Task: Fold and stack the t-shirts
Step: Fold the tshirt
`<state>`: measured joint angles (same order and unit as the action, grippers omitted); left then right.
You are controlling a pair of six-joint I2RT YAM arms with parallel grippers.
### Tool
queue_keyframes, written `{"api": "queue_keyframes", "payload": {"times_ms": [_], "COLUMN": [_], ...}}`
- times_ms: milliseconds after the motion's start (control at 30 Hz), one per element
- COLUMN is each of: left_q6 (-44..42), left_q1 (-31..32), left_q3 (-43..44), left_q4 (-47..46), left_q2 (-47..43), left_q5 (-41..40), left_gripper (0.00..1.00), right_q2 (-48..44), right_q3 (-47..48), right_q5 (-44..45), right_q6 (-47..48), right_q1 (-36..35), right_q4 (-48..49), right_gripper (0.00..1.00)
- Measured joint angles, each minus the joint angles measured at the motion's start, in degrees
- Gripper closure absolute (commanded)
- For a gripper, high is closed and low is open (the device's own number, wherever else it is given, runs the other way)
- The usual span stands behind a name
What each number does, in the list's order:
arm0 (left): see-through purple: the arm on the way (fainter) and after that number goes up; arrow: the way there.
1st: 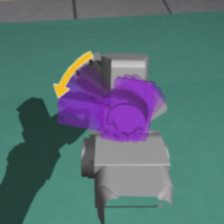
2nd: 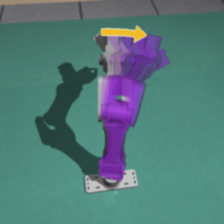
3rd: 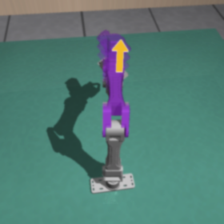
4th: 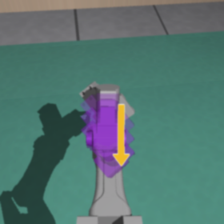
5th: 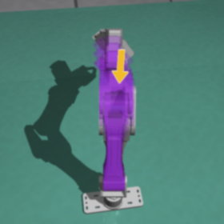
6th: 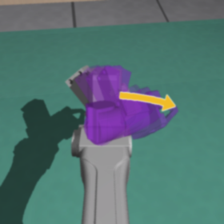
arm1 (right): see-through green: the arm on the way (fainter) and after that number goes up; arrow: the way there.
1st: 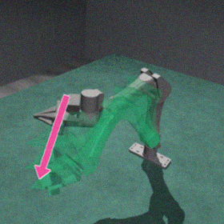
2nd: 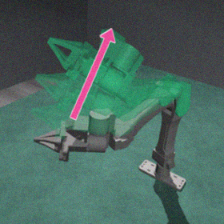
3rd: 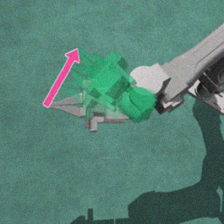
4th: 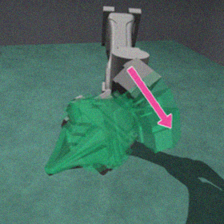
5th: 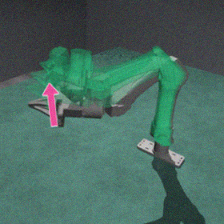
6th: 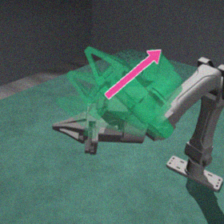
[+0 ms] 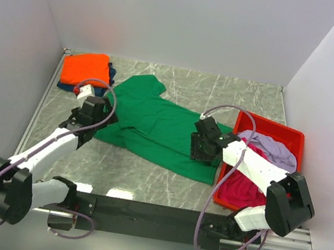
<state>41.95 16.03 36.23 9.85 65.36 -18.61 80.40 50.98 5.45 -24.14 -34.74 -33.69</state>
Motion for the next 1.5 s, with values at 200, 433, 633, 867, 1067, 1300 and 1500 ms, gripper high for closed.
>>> {"api": "queue_keyframes", "payload": {"times_ms": [200, 433, 633, 867, 1067, 1300, 1500], "left_q6": [2.51, 4.59, 6.01, 6.84, 7.1, 7.06, 6.23], "left_q1": [-2.47, -11.91, -13.29, -15.26, -15.82, -18.21, -20.24], "left_q3": [-0.02, -3.98, -6.19, -7.56, -7.93, -8.26, -8.2], "left_q4": [2.75, 3.37, 3.23, 0.76, -0.63, -3.58, -4.33], "left_q2": [-3.28, -2.54, -2.32, 0.33, 3.69, 5.6, 6.91], "left_q5": [-7.56, -9.27, -7.26, -3.26, -0.39, 1.07, 3.3], "left_gripper": [0.01, 0.22, 0.26, 0.33, 0.43, 0.71, 0.86], "right_q2": [0.44, -0.72, -0.83, -0.74, -0.76, -1.55, -2.01], "right_q3": [-0.42, -2.27, -3.82, -4.74, -5.57, -6.4, -6.45], "right_q5": [-0.2, -0.57, -0.96, -1.62, -1.64, -1.55, -1.29], "right_q6": [0.0, 0.07, 0.55, 1.14, 1.31, 1.29, 1.29], "right_q1": [0.0, 0.0, 0.0, 0.0, 0.0, 0.0, 0.0], "right_q4": [0.83, 2.36, 4.15, 5.6, 6.19, 6.08, 6.03], "right_gripper": [0.46, 0.46, 0.46, 0.46, 0.46, 0.46, 0.46]}}
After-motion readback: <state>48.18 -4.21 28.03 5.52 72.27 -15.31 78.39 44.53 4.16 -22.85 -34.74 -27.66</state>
